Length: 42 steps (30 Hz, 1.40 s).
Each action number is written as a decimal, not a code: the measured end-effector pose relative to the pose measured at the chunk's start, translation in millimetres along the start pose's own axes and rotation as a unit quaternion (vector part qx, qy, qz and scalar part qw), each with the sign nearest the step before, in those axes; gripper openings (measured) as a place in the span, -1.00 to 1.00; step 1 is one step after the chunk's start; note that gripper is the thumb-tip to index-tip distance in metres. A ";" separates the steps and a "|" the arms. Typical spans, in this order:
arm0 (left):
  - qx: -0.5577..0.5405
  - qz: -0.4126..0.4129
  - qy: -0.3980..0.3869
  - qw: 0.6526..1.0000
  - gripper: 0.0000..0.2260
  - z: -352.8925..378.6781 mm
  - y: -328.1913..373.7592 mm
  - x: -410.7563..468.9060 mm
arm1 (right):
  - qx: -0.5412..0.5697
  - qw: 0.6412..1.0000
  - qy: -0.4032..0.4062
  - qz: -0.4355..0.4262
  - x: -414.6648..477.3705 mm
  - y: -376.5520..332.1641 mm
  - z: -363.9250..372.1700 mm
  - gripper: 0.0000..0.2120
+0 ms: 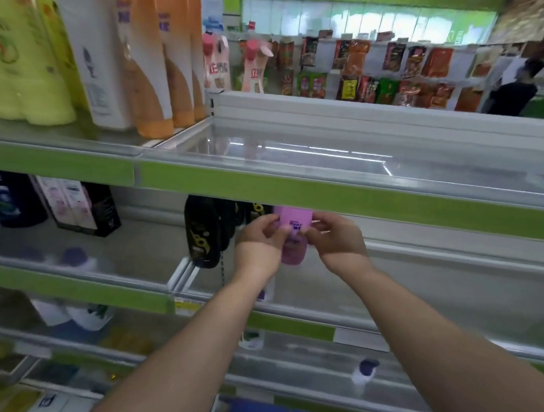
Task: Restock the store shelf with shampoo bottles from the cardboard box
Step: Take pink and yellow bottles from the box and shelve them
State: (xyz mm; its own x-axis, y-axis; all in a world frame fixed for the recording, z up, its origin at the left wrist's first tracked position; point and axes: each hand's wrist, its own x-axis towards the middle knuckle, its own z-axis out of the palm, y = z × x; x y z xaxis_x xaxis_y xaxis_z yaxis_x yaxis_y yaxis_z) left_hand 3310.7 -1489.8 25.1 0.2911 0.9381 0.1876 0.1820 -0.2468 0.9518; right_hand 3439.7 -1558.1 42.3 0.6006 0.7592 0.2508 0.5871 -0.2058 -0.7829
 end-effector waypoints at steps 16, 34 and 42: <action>0.039 -0.001 0.018 0.999 -0.63 9.9 -15.1 37.3 | -0.064 0.997 -0.035 0.035 26.6 1.6 20.2 -0.54; 0.014 -0.003 0.007 1.000 -0.60 9.5 -26.2 48.3 | -0.020 0.999 0.001 0.046 43.7 -9.0 43.5 -0.69; 0.023 -0.003 -0.017 1.000 -0.57 6.7 -21.9 43.4 | 0.007 0.997 0.009 0.074 45.8 -3.3 42.9 -0.70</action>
State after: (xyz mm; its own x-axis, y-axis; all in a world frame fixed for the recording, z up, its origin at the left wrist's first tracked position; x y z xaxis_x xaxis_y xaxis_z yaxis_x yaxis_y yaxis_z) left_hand 3325.6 -1445.3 10.7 0.3209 0.9314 0.1720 0.2260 -0.2517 0.9410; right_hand 3441.9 -1496.2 31.9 0.6893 0.7106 0.1414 0.4836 -0.3059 -0.8201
